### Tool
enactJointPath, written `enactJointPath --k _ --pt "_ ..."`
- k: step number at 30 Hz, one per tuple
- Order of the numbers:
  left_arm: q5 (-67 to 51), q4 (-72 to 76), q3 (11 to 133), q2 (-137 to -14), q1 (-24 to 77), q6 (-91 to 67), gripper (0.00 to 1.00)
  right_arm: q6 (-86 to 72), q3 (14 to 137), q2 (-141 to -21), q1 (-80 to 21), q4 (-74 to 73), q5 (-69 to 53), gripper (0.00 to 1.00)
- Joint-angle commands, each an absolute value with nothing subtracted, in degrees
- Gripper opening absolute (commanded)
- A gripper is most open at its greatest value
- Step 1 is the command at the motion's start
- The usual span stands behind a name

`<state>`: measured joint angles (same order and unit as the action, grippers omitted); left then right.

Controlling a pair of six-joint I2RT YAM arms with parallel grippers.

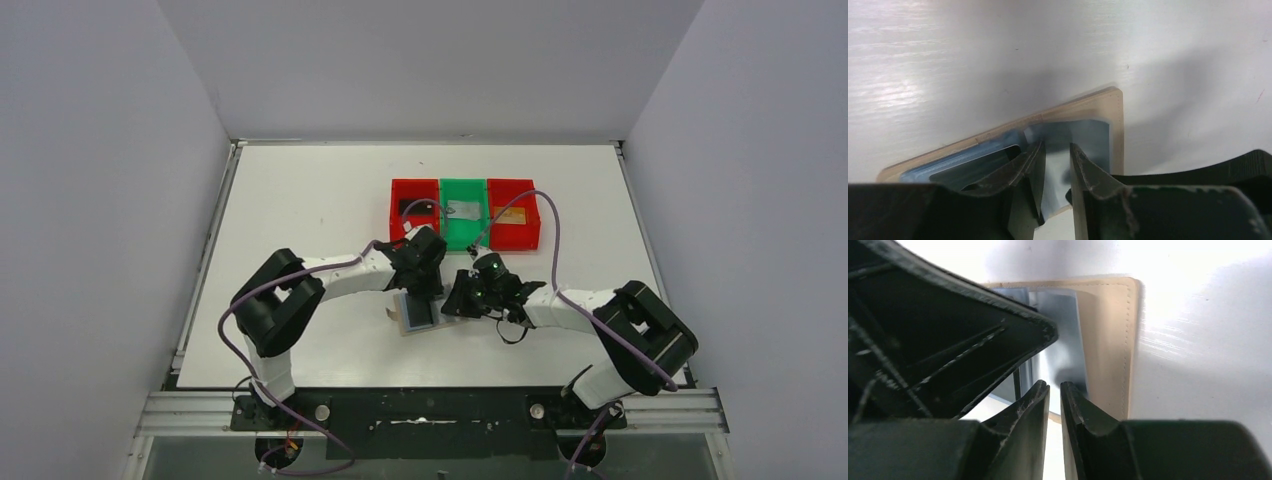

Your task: Take the credit cards out of the card holder

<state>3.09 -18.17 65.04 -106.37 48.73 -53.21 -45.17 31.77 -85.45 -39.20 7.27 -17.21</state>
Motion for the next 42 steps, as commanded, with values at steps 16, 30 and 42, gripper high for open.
enactJointPath --k 16,30,42 --pt "6.8 -14.5 46.3 -84.5 48.7 -58.5 0.36 -44.9 36.7 -87.0 -37.7 9.3 -21.7 0.30" --pt "6.6 -14.3 44.6 -88.1 49.6 -59.2 0.25 -44.5 40.0 -94.6 -37.9 12.1 -28.2 0.33" --pt "7.9 -15.9 45.2 -89.6 50.3 -57.9 0.17 -46.5 39.0 -94.9 -37.7 15.0 -30.6 0.21"
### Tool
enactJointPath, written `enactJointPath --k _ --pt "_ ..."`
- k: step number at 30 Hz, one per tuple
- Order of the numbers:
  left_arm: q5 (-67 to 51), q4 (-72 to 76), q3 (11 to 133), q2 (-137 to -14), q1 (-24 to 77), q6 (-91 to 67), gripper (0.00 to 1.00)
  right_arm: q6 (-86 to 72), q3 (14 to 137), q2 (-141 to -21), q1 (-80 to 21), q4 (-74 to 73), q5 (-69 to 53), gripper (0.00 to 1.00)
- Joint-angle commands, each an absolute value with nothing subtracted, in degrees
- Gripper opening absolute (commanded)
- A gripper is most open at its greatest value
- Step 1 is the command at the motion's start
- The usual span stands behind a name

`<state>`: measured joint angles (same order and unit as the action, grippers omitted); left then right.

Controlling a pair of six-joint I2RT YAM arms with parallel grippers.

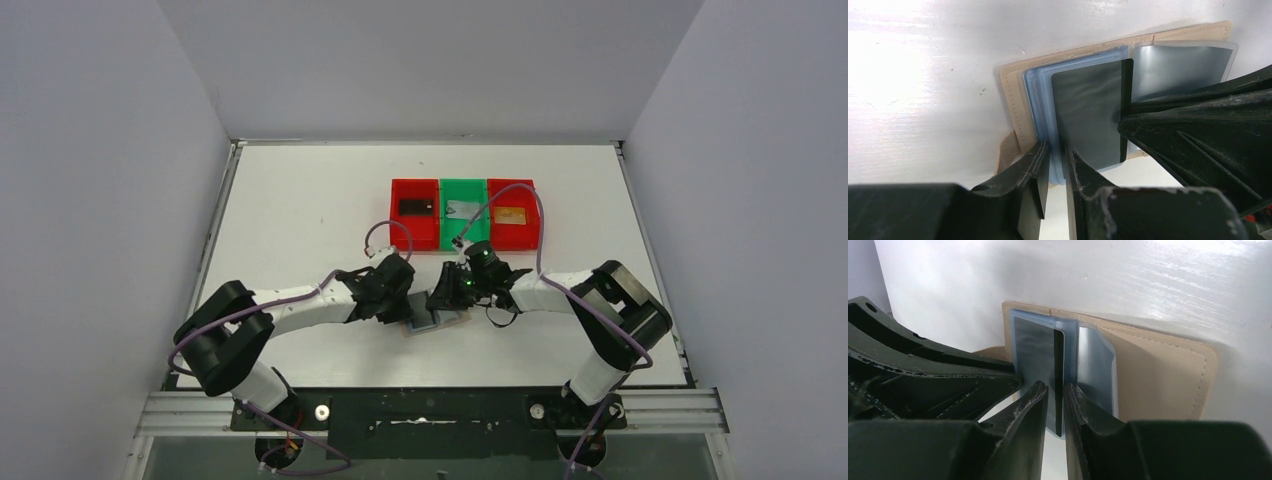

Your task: Take the credit cards out of the card holder

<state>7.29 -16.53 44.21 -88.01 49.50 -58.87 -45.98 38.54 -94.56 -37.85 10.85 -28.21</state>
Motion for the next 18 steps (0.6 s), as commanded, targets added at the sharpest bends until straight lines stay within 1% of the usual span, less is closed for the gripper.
enactJointPath --k 1,4,10,12,16,18 --pt "7.9 -15.8 45.1 -89.6 50.3 -57.8 0.16 -46.6 39.1 -95.2 -37.7 15.2 -31.3 0.22" --pt "8.0 -15.7 45.0 -89.6 50.4 -57.8 0.15 -47.4 38.7 -95.4 -37.7 15.7 -31.0 0.20" --pt "8.1 -15.6 44.7 -89.5 50.4 -57.8 0.12 -47.9 38.6 -95.9 -37.0 13.2 -28.7 0.20" --pt "8.2 -15.5 44.6 -89.5 50.5 -57.6 0.11 -48.0 38.8 -95.7 -37.0 10.5 -25.3 0.26" --pt "8.1 -15.3 44.7 -89.9 50.5 -57.3 0.07 -46.7 39.0 -96.0 -37.1 8.2 -22.7 0.27" --pt "7.8 -14.9 44.6 -90.2 50.5 -57.2 0.06 -46.2 39.3 -96.4 -37.4 8.1 -23.0 0.25"
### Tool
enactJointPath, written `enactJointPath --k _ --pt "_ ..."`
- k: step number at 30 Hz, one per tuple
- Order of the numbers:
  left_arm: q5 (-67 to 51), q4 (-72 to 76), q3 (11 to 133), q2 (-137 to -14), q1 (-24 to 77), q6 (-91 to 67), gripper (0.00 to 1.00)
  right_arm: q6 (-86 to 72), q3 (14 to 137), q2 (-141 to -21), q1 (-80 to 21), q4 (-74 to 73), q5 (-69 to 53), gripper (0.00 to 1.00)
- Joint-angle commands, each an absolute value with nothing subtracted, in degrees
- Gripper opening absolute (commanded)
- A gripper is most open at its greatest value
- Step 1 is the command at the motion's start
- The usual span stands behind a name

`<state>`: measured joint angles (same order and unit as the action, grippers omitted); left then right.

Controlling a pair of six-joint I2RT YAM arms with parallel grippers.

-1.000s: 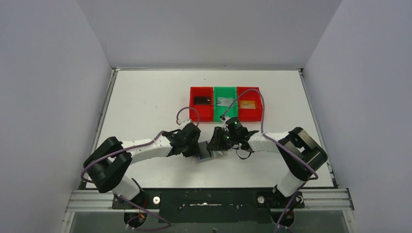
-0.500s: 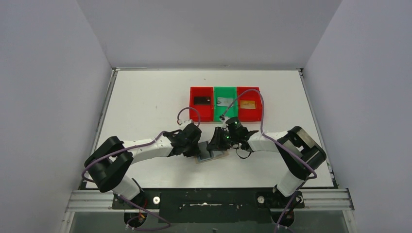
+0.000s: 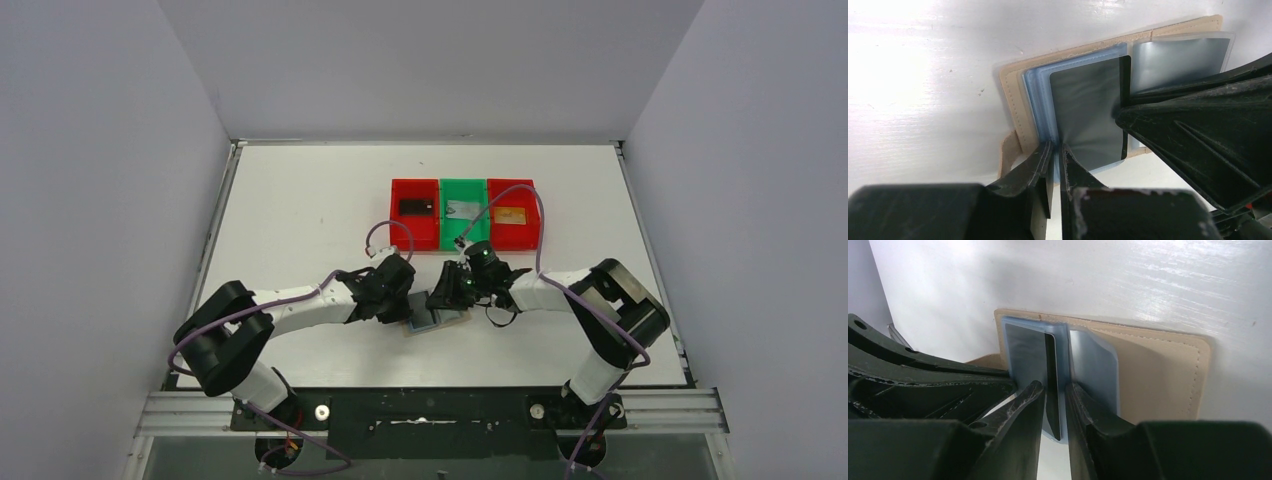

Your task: Take the credit cards out of the card holder

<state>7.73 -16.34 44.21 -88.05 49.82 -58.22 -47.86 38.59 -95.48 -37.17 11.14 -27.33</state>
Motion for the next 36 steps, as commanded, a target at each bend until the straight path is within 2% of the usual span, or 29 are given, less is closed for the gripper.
enactJointPath --k 1,6,11,19,34,36 --pt "7.8 -14.6 44.7 -90.4 50.5 -57.2 0.05 -46.3 39.0 -96.4 -37.6 9.0 -23.6 0.23" --pt "7.1 -13.9 45.0 -91.0 50.7 -56.7 0.02 -47.5 37.9 -96.3 -37.6 14.2 -27.6 0.15" --pt "7.6 -14.7 45.3 -91.2 50.6 -56.8 0.00 -49.8 34.9 -93.7 -36.2 19.2 -29.0 0.00" --pt "9.6 -16.9 45.2 -91.9 50.6 -57.1 0.00 -52.0 31.1 -91.4 -32.3 24.3 -33.1 0.00" --pt "9.9 -17.0 48.0 -93.2 50.8 -52.1 0.00 -50.9 27.0 -86.8 -30.6 18.8 -29.7 0.02" --pt "10.3 -17.0 48.5 -92.7 51.0 -51.6 0.05 -50.9 26.7 -87.2 -30.6 19.0 -29.7 0.03"
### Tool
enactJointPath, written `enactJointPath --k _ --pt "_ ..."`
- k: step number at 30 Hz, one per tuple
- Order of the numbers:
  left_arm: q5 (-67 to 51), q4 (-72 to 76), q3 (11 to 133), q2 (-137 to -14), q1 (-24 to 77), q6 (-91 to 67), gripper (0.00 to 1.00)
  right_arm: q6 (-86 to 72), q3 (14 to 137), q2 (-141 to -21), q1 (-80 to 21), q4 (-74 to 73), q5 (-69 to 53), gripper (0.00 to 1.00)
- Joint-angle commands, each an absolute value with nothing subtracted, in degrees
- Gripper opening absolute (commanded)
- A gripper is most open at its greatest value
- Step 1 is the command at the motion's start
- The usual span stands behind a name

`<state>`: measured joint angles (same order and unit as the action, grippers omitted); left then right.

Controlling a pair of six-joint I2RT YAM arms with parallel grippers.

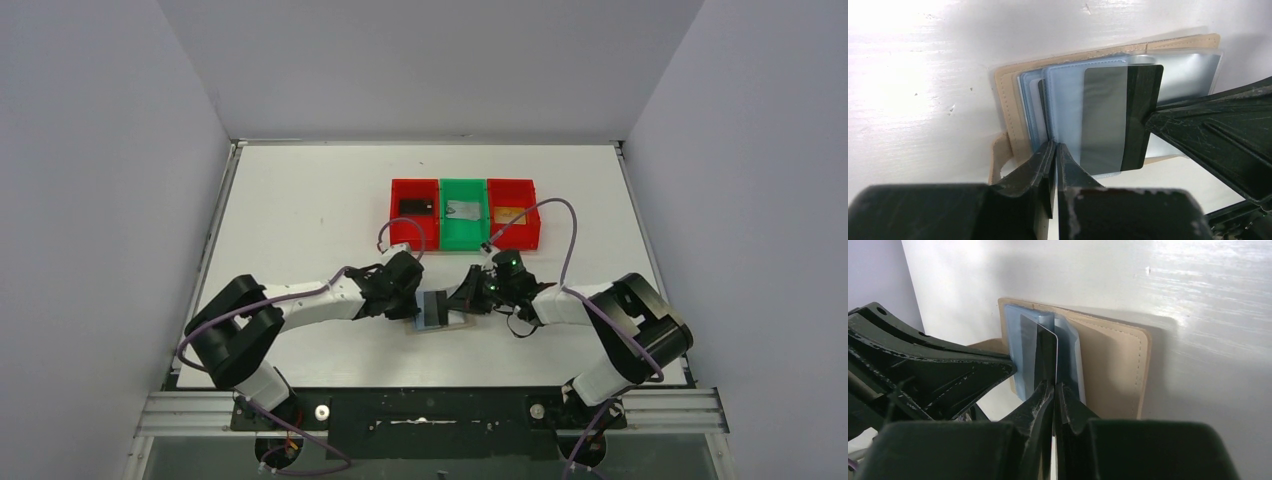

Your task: Take the credit cards out of the card holder

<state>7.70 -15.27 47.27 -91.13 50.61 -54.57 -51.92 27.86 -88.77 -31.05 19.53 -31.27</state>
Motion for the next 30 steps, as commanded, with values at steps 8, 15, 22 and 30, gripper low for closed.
enactJointPath --k 8,15,22,30 --pt "9.0 -14.7 52.4 -88.5 50.8 -50.6 0.32 -53.1 25.6 -88.5 -30.5 21.0 -28.0 0.06" --pt "4.8 -9.5 52.4 -90.0 50.9 -50.0 0.38 -53.7 25.2 -88.4 -30.3 20.3 -26.5 0.08" --pt "4.6 -12.3 51.9 -94.5 51.9 -50.7 0.32 -53.5 25.2 -88.7 -30.1 20.5 -26.9 0.10" --pt "5.9 -14.6 50.9 -96.5 53.4 -52.1 0.15 -55.5 24.5 -89.6 -29.9 24.7 -29.6 0.23"
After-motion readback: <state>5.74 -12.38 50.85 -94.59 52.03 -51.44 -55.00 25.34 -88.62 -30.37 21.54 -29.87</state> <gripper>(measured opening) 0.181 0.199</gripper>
